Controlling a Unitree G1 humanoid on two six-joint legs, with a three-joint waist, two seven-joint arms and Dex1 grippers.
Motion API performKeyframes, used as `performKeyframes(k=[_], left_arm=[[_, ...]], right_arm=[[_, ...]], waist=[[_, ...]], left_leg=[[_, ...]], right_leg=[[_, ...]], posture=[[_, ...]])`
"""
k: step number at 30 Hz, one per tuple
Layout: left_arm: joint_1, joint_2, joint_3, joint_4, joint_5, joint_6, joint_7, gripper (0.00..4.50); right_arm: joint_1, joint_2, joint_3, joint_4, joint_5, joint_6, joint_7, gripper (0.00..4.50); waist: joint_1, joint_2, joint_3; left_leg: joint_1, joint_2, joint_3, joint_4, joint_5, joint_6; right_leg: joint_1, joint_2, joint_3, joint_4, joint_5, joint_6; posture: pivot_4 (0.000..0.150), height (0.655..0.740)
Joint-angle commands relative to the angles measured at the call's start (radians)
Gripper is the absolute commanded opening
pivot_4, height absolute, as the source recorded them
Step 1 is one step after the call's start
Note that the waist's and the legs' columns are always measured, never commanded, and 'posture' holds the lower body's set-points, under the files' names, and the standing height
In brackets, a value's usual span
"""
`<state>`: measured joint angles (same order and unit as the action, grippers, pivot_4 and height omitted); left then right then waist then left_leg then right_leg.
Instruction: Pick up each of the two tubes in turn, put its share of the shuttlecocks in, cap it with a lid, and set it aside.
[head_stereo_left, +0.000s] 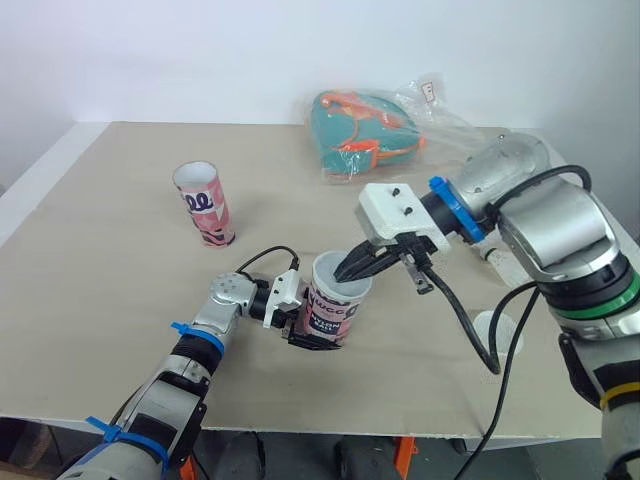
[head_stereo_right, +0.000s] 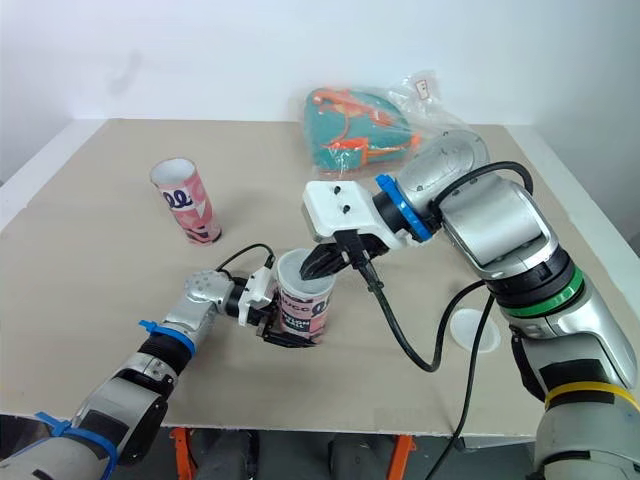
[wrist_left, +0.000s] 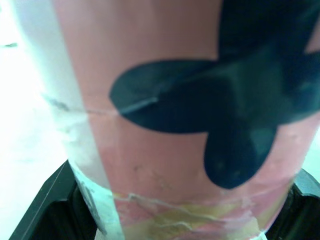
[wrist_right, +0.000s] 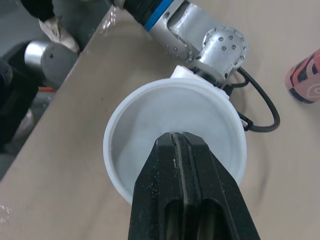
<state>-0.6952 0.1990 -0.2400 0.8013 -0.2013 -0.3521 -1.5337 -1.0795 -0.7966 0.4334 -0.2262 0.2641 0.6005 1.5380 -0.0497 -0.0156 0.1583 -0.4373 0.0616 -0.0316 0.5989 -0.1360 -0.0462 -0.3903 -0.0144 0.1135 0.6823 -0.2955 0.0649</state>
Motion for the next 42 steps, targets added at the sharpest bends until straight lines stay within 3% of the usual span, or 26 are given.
performKeyframes(k=[1,8,13,17,23,26,31,33,34,42], left_arm=[[0.042,0.016,-0.016,0.04,0.048,0.028,0.025,3.66],[0.044,0.018,-0.011,0.024,0.042,0.047,0.033,3.66],[0.046,0.02,-0.011,0.014,0.041,0.057,0.037,3.66],[0.046,0.02,-0.011,0.013,0.041,0.06,0.038,3.66],[0.046,0.012,0.003,0.014,0.031,0.054,0.046,3.66],[0.045,0.013,-0.001,0.013,0.033,0.046,0.031,3.66],[0.033,0.01,0.0,0.009,0.032,0.055,0.027,3.66],[0.022,0.0,0.007,0.005,0.02,0.081,0.027,4.33],[0.019,-0.003,0.009,0.004,0.015,0.09,0.023,4.45],[-0.001,-0.018,0.058,-0.017,-0.026,0.135,0.019,4.45]], right_arm=[[0.034,0.001,0.09,0.003,-0.073,-0.037,0.022,0.04],[0.051,-0.007,0.165,0.046,-0.222,-0.17,0.027,0.04],[0.071,-0.007,0.169,0.041,-0.246,-0.206,0.046,0.04],[0.073,0.022,0.108,0.036,-0.17,-0.156,0.038,0.04],[-0.015,0.068,-0.144,0.127,0.021,0.031,-0.028,0.04],[-0.007,-0.003,-0.201,0.093,0.071,0.08,-0.007,0.95],[0.043,-0.086,-0.289,0.064,0.108,0.111,-0.057,3.31],[0.122,-0.13,-0.363,-0.012,0.15,0.154,-0.091,4.25],[0.154,-0.145,-0.39,-0.043,0.167,0.17,-0.105,4.45],[0.523,-0.183,-0.638,-0.348,0.336,0.323,-0.288,4.45]], waist=[[0.0,0.0,-0.001],[0.0,-0.001,-0.015],[-0.001,-0.007,-0.021],[-0.001,-0.01,-0.023],[0.001,-0.006,-0.019],[0.007,-0.001,-0.016],[0.004,0.0,-0.015],[0.004,0.0,-0.015],[0.007,0.0,-0.014],[0.005,-0.001,-0.01]], left_leg=[[0.0,0.0,0.0,0.0,0.0,0.0],[0.002,0.0,0.0,0.0,-0.001,-0.001],[0.008,0.0,0.0,-0.001,-0.003,-0.005],[0.009,0.0,0.002,-0.001,-0.004,-0.006],[0.006,0.0,0.003,-0.003,-0.004,-0.006],[-0.002,-0.001,0.002,-0.003,-0.002,-0.004],[-0.003,-0.002,0.0,-0.005,-0.006,-0.003],[-0.002,-0.002,0.0,-0.005,-0.007,-0.002],[-0.003,-0.002,0.0,-0.006,-0.007,-0.002],[-0.004,-0.006,-0.003,-0.006,-0.009,-0.002]], right_leg=[[0.0,0.0,0.0,0.0,0.0,0.0],[0.001,0.0,0.0,-0.001,-0.001,-0.001],[0.004,-0.001,0.0,-0.001,-0.001,-0.001],[0.004,-0.004,0.0,-0.002,-0.001,-0.001],[0.001,-0.005,-0.001,-0.002,0.0,-0.002],[-0.002,-0.004,-0.001,-0.002,0.0,0.0],[-0.001,-0.004,-0.001,-0.002,-0.004,0.004],[-0.001,-0.003,-0.001,-0.002,-0.005,0.004],[-0.001,-0.003,-0.001,-0.002,-0.005,0.005],[0.001,-0.004,-0.001,-0.002,-0.008,0.008]], posture=[[0.15,0.74],[0.15,0.74],[0.15,0.74],[0.15,0.74],[0.15,0.74],[0.15,0.74],[0.15,0.74],[0.15,0.74],[0.15,0.74],[0.15,0.74]])
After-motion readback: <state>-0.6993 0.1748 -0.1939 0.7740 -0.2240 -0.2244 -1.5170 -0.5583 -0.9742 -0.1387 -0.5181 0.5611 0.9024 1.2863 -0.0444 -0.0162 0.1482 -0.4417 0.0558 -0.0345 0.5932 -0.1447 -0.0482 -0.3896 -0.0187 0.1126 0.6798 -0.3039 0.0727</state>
